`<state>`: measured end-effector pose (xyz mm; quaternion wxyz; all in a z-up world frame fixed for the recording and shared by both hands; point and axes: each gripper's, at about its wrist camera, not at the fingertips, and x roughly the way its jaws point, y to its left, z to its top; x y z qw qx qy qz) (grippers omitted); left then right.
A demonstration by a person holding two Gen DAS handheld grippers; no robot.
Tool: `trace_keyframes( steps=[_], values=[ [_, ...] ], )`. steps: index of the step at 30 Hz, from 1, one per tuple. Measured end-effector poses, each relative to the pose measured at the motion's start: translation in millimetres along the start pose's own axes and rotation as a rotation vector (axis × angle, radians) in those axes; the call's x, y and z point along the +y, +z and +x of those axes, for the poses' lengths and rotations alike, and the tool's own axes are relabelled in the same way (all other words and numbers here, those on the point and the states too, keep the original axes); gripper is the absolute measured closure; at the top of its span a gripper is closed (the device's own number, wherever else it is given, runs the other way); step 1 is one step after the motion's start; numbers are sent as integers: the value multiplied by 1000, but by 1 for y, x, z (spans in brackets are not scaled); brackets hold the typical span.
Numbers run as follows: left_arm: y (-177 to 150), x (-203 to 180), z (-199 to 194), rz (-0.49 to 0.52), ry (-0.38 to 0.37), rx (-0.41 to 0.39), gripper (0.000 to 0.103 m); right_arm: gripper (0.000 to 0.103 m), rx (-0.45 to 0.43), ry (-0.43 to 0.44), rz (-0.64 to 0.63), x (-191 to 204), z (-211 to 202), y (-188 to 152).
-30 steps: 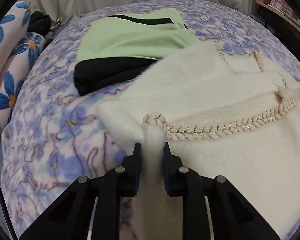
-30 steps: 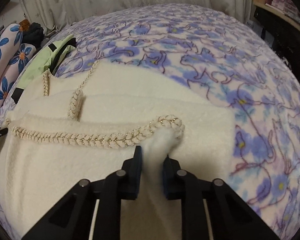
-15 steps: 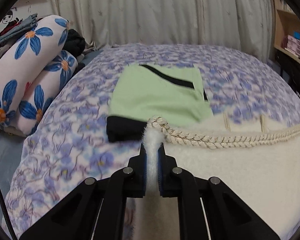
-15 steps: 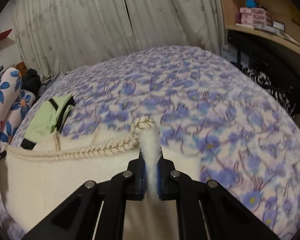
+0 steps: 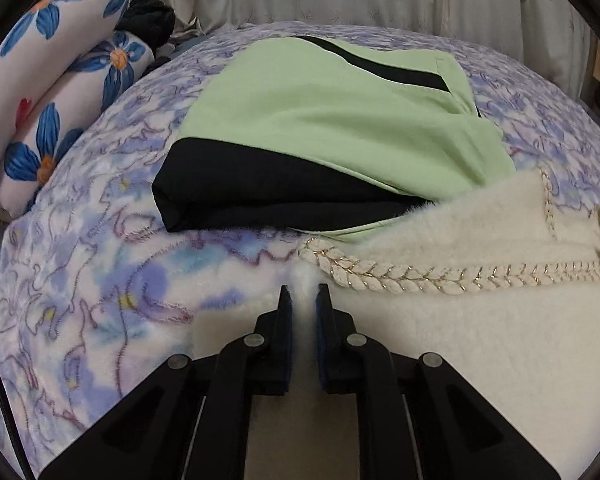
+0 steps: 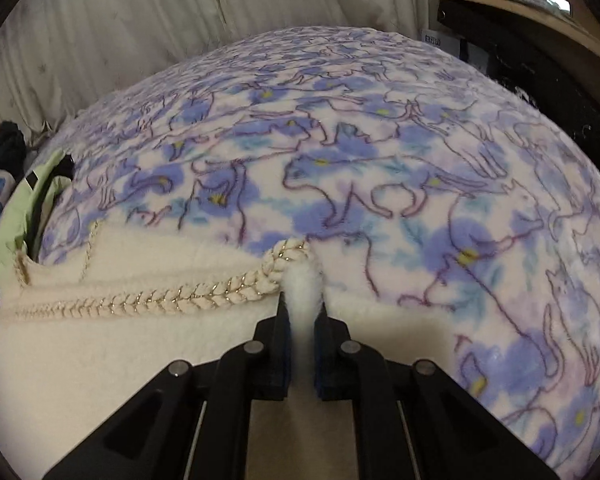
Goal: Fold large clothes
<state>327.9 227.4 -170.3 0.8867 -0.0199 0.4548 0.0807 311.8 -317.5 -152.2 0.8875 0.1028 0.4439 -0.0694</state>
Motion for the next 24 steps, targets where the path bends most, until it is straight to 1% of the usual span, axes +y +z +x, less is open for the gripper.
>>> trace_keyframes(
  steps=[3,4,5,6,7,8,9,10,11,13,15,17,19,21,22,24],
  values=[
    [1,4,-4,-16,-17,5,83,92,32,29,29,-5,-2,2],
    [2,6,-9,-18,-15,9,76,86,49,46,47,-7,-4,4],
    [3,9,-16,-19,-10,10,73,83,59,59,69,-10,-11,6],
    [4,11,-23,-21,-10,5,73,83,58,62,85,-12,-17,7],
    [4,12,-31,-23,-10,-6,72,80,48,63,102,-15,-25,8],
    [3,15,-42,-25,-12,-29,71,72,22,64,120,-18,-39,8],
    [2,18,-51,-26,-17,-49,71,67,3,57,115,-17,-49,7],
    [0,19,-61,-28,-26,-69,71,54,-10,52,103,-15,-54,6],
    [-3,20,-72,-32,-37,-84,71,47,-37,51,62,-5,-65,3],
    [-9,17,-86,-41,-68,-91,71,46,-54,93,-8,19,-77,-3],
    [-17,9,-94,-53,-126,-85,71,46,-39,144,-62,50,-83,-13],
    [-27,-6,-96,-55,-170,-59,71,46,5,255,-114,90,-84,-26],
    [-36,-28,-91,-42,-209,-30,71,46,34,318,-174,130,-82,-39],
    [-44,-48,-84,-26,-230,-14,71,46,48,344,-250,169,-76,-53],
    [-46,-57,-77,-24,-228,-4,71,46,56,339,-293,188,-69,-59],
    [-49,-69,-68,-6,-198,-11,71,46,72,277,-341,205,-53,-65]
  ],
)
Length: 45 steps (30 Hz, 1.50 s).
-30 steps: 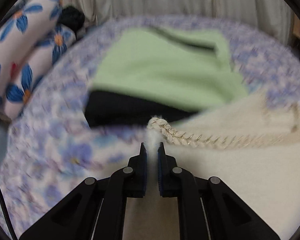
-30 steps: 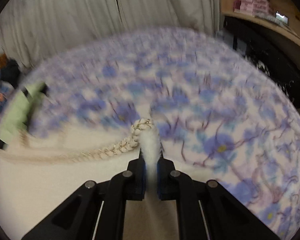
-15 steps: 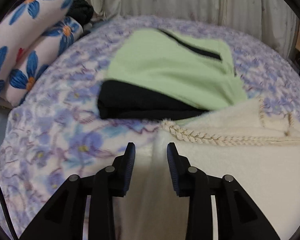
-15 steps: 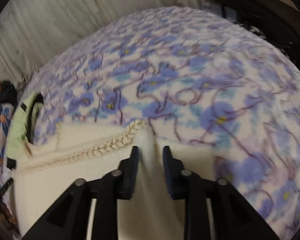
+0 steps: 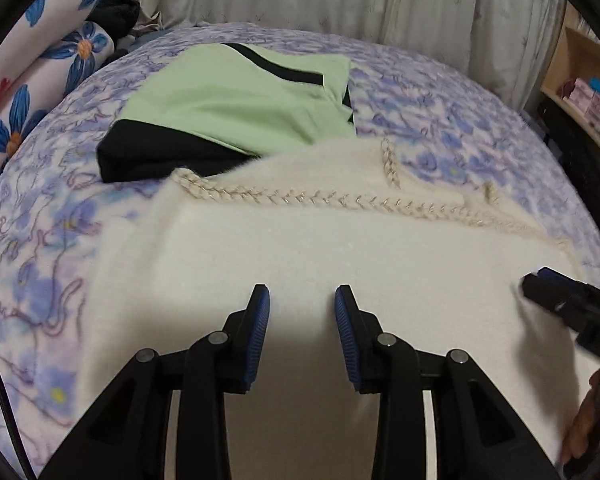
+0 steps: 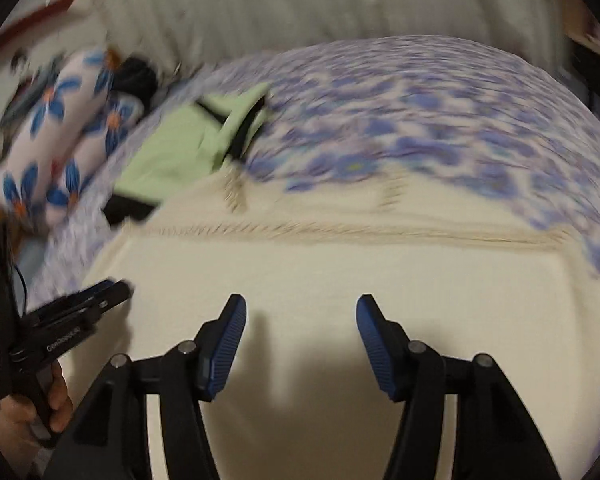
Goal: Fold large clothes
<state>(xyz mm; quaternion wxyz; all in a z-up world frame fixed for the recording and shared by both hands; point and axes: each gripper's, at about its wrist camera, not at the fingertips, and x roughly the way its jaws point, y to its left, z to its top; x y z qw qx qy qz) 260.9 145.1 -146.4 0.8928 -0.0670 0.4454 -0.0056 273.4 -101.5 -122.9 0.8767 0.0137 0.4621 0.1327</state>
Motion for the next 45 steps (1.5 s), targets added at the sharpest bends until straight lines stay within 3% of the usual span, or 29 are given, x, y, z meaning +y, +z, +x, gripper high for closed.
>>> trace_keyframes(
  steps=[3,4,5,6,7,9,10,12,13,15,16,18,19,25,27,29,32,34,38,40,43,45],
  values=[
    [9,0,9,45,28,-21,65,48,-7,-29,33,-26,10,5],
    [13,5,10,42,30,-17,63,57,-9,-7,61,-43,9,8],
    [19,14,13,37,50,-16,61,82,-2,-11,76,-56,9,9],
    [25,23,15,32,89,-18,61,99,6,-26,84,-69,7,9],
    [31,34,19,21,136,-16,61,103,5,-28,93,-80,7,9],
    [41,61,30,-11,168,3,61,103,-9,-225,108,-116,2,7],
    [43,75,35,-39,136,14,62,103,-14,-242,125,-128,1,5],
    [45,92,39,-80,167,24,61,103,-7,-386,209,-176,-5,-2],
    [46,98,40,-94,143,30,61,103,-8,-424,232,-191,-8,-6],
    [46,103,40,-116,120,28,61,103,-20,-267,370,-233,-16,-18],
    [45,100,41,-98,134,28,61,103,-22,-253,388,-238,-19,-19],
    [45,94,43,-65,166,26,61,98,-1,-449,310,-226,-21,-15],
    [44,92,42,-52,180,27,61,96,5,-453,305,-225,-21,-15],
    [44,90,31,-49,206,37,61,96,-24,-384,376,-229,-40,-21],
    [43,86,22,-40,220,43,57,96,-34,-362,365,-220,-52,-20],
    [39,83,8,-39,217,44,47,96,-45,-312,364,-208,-65,-21],
    [30,76,-16,-41,177,37,46,94,-53,-227,354,-182,-83,-22],
    [19,67,-36,-45,151,48,45,88,-56,-179,325,-158,-92,-25],
    [-14,34,-70,-18,56,67,45,61,-60,-73,237,-96,-107,-46],
    [-39,12,-84,-2,-12,74,45,53,-63,-24,198,-69,-110,-59],
    [-76,-9,-85,1,-57,119,45,52,-42,-11,104,-28,-104,-87],
    [-96,-12,-82,19,-9,125,45,52,1,-49,62,-17,-95,-107]
  ],
)
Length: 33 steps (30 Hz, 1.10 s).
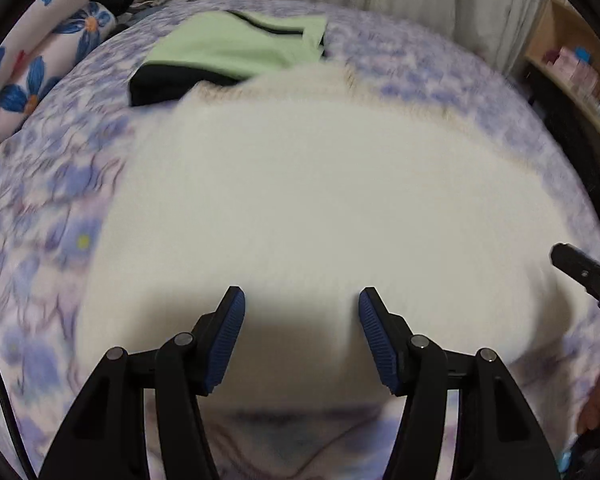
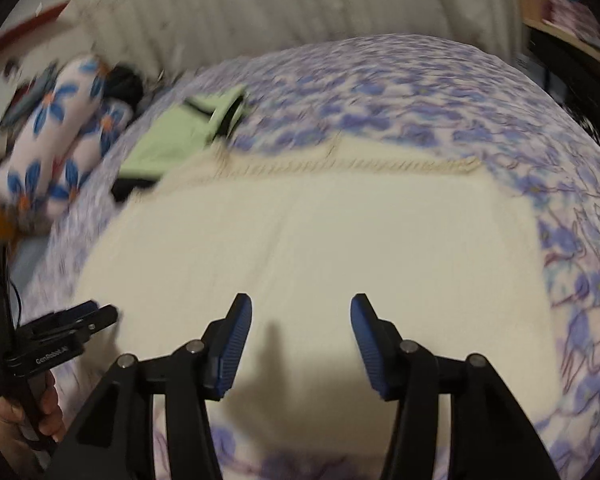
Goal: Fold large clothes
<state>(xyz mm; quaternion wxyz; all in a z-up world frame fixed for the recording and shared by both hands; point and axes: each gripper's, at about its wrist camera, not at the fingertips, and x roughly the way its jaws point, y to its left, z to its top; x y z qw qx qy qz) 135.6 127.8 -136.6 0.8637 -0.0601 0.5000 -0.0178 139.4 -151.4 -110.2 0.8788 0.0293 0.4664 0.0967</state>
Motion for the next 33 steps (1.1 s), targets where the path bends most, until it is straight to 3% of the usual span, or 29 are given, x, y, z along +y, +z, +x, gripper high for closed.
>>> trace_keyframes(
  steps=[2,8,13,19,27,33],
  values=[
    [-13,6,-5,9,26,-41,45,52,53,-55,0,-9,10,-20],
    [-24,40,-10,-40,51,-28,44,52,22,-188,73,-70,-11,-52],
    [-25,42,-12,-48,77,-28,44,52,25,-191,183,-101,-22,-58],
    [-27,39,-22,-69,97,-24,44,52,19,-179,200,-92,-30,-62],
    [-40,34,-38,-102,49,-4,42,52,-15,-97,223,-67,-49,-69],
    [-51,28,-58,-108,15,-22,30,52,-39,-39,204,-41,-61,-67]
  ],
)
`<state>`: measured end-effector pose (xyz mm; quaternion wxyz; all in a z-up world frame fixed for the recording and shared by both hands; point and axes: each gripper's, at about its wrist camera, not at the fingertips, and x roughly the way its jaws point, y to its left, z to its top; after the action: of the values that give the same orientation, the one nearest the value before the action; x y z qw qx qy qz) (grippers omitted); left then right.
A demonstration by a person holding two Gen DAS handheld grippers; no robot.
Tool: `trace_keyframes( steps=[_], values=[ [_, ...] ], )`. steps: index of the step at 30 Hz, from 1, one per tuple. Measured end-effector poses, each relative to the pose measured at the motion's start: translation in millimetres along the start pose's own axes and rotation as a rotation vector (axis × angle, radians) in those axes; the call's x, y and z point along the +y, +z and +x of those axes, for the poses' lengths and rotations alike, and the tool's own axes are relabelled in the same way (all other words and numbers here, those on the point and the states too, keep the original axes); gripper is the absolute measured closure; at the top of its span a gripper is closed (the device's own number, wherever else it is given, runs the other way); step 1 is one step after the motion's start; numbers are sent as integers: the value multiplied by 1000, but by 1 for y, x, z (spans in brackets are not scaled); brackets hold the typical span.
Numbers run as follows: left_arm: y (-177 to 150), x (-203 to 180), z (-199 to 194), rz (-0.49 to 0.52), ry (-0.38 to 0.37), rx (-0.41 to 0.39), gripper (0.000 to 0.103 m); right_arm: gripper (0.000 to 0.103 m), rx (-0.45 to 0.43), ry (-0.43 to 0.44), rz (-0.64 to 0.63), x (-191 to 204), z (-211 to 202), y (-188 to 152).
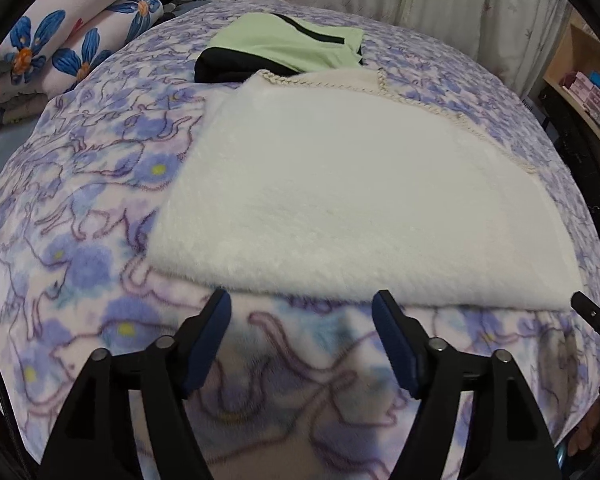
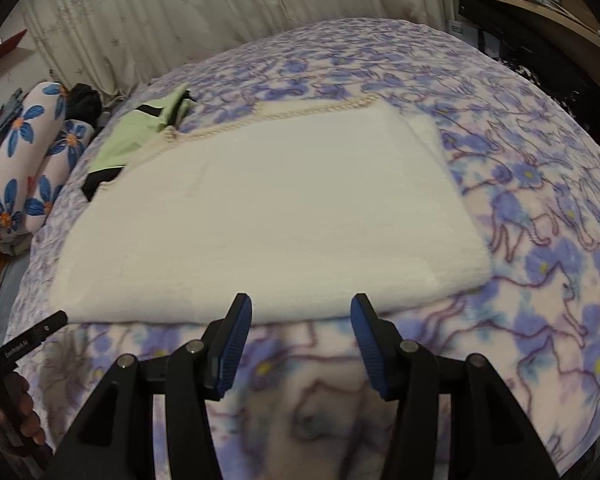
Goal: Fold large clothes
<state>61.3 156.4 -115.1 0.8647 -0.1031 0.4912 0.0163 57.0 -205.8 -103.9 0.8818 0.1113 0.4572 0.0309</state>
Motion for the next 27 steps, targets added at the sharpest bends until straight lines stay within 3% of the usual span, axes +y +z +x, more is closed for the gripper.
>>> trace_keyframes(
  steps=[7,14,20,27],
  values=[
    [-13,6,-13,-56,-82,25,30,51,-5,53,-20,26,-6,-8],
    [-28,17,8,-169,-318,97,23,48,18,80,-51,45,7,-22],
    [-15,21,44,-214,-338,37,23,48,18,110,-87,60,17,-18],
    [25,25,88,-325,-358,38,19,48,0,113,-120,73,36,4]
  ],
)
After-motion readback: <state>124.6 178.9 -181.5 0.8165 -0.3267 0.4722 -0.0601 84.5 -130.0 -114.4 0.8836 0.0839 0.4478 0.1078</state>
